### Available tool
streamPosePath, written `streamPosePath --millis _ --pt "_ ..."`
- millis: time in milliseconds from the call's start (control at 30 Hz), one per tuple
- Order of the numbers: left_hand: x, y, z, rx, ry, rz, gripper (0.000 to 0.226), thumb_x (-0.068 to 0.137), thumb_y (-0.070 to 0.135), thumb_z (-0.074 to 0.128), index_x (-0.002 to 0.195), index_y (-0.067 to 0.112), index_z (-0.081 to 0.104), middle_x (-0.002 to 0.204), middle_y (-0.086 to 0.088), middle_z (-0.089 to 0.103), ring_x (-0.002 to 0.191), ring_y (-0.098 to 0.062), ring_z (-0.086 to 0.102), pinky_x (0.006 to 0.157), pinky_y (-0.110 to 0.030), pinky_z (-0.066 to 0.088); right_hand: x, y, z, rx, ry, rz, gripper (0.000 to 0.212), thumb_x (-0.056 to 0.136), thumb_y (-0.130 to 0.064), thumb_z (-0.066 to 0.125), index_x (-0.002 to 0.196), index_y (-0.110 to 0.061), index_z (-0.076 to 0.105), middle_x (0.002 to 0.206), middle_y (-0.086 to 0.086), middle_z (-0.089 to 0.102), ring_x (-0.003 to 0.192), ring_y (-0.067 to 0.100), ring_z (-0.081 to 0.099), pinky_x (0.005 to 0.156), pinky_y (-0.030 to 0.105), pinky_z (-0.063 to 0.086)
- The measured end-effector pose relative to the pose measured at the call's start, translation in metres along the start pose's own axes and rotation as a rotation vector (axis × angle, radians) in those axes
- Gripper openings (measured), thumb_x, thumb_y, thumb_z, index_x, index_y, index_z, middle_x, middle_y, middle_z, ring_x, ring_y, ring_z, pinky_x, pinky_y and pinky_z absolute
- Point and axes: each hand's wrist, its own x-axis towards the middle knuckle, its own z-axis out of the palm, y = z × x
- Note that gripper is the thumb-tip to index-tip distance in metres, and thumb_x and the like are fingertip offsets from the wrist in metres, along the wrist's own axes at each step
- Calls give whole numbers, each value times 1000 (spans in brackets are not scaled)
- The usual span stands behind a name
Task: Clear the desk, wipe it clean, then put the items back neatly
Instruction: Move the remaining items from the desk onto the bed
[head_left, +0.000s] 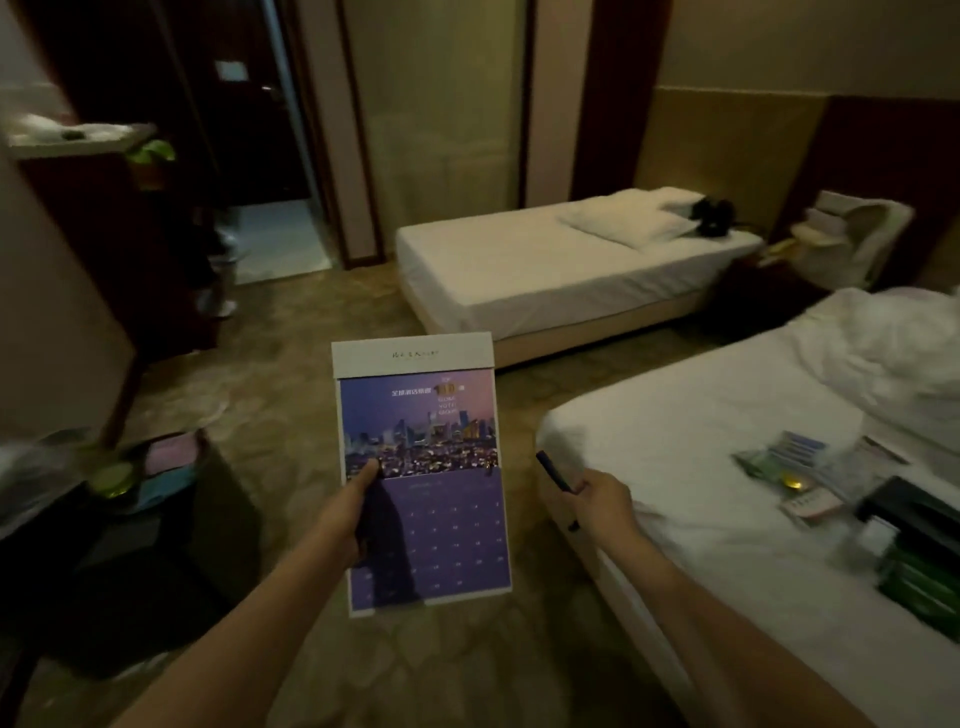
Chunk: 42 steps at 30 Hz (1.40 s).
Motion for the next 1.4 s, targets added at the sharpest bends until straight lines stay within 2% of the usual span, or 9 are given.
streamPosePath --millis 67,233,367,600,667,800,967,1033,1400 --pt "34 14 37 44 -49 -24 53 83 49 62 108 3 54 101 -14 57 99 -34 54 86 -42 39 27 8 -17 -16 63 11 26 89 -11 61 66 -16 50 75 6 58 58 16 55 40 13 39" --pt "107 54 139 212 -222 -62 47 89 43 59 108 0 56 90 -15 58 74 -27 49 71 -35 39 95 25 -60 -10 227 139 27 83 -6 64 63 -14 49 69 4 55 52 13 55 47 20 50" --pt "146 69 223 303 -333 -82 47 89 45 57 103 1 59 115 -18 60 85 -30 56 87 -38 40 124 48 -90 43 341 295 16 81 -1 65 69 -6 54 78 11 58 53 13 54 39 15 46" --pt "200 65 361 433 -555 -171 44 91 40 58 107 -1 62 90 -19 65 68 -25 66 53 -29 52 187 97 -146 121 483 473 11 83 -3 64 76 -4 56 83 12 59 53 12 55 36 11 42" --pt "219 59 395 451 -540 -185 49 86 42 64 108 -2 62 92 -19 66 70 -31 61 47 -26 50 208 112 -158 135 507 513 10 84 -2 64 77 -3 57 83 13 60 52 12 54 37 12 42" --pt "248 61 469 521 -529 -203 56 82 43 68 114 -2 60 104 -23 64 85 -36 61 72 -40 53 270 144 -185 162 561 564 8 85 -2 63 78 -3 59 90 22 66 52 13 53 36 10 39" --pt "289 73 573 685 -537 -219 48 88 43 60 107 0 59 85 -14 60 72 -26 56 66 -41 50 358 178 -225 185 510 640 8 87 -2 60 80 0 62 83 14 56 62 20 53 35 8 35" --pt "305 78 606 693 -525 -242 56 85 48 63 111 -2 59 89 -15 62 75 -27 58 69 -41 51 393 194 -242 220 497 677 14 87 -6 63 95 6 64 83 14 59 66 23 58 43 15 45" --pt "407 61 747 878 -424 -368 62 83 52 63 115 -1 54 99 -15 60 88 -34 58 63 -39 43 525 252 -286 211 524 820 8 86 -8 64 85 -1 61 82 14 61 71 25 57 53 27 44"
